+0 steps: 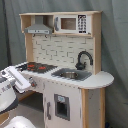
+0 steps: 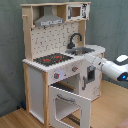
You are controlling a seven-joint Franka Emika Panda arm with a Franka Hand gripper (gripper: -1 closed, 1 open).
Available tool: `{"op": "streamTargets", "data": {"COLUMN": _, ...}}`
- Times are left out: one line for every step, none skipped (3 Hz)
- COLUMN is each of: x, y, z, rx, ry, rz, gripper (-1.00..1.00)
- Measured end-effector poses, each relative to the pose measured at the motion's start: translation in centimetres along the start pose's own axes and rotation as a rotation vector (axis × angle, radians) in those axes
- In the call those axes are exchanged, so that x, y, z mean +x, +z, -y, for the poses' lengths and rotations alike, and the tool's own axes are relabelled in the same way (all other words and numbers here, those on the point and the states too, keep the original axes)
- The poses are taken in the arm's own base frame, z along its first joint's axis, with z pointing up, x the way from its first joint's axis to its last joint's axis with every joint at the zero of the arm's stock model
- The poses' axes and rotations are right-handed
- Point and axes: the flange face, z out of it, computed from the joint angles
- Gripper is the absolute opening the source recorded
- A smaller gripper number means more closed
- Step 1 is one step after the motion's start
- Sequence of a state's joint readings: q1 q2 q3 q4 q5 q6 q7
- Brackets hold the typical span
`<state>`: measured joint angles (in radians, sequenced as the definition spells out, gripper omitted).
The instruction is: Play with the kitchen
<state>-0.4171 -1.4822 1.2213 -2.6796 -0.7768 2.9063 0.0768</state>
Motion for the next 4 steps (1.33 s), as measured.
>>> {"op": "streamTargets", "data": {"x": -2.2, "y": 0.8, "z": -1.1, "rx": 0.014, "ry": -0.038, "rz": 0.005, "gripper": 1.0}}
{"op": "streamTargets", "data": {"x": -3.8, "y": 1.2, "z": -2.2, "rx": 0.019, "ry": -0.07, "rz": 0.006, "gripper": 1.0}}
{"op": "streamTargets", "data": {"x": -5.2, "y": 1.5, "z": -3.7, "rx": 0.017, "ry": -0.105, "rz": 0.006, "gripper": 1.0}}
{"op": "streamTargets", "data": {"x": -6.8, "y": 1.8, "z": -5.5, "rx": 0.01, "ry": -0.154, "rz": 0.003, "gripper": 1.0}}
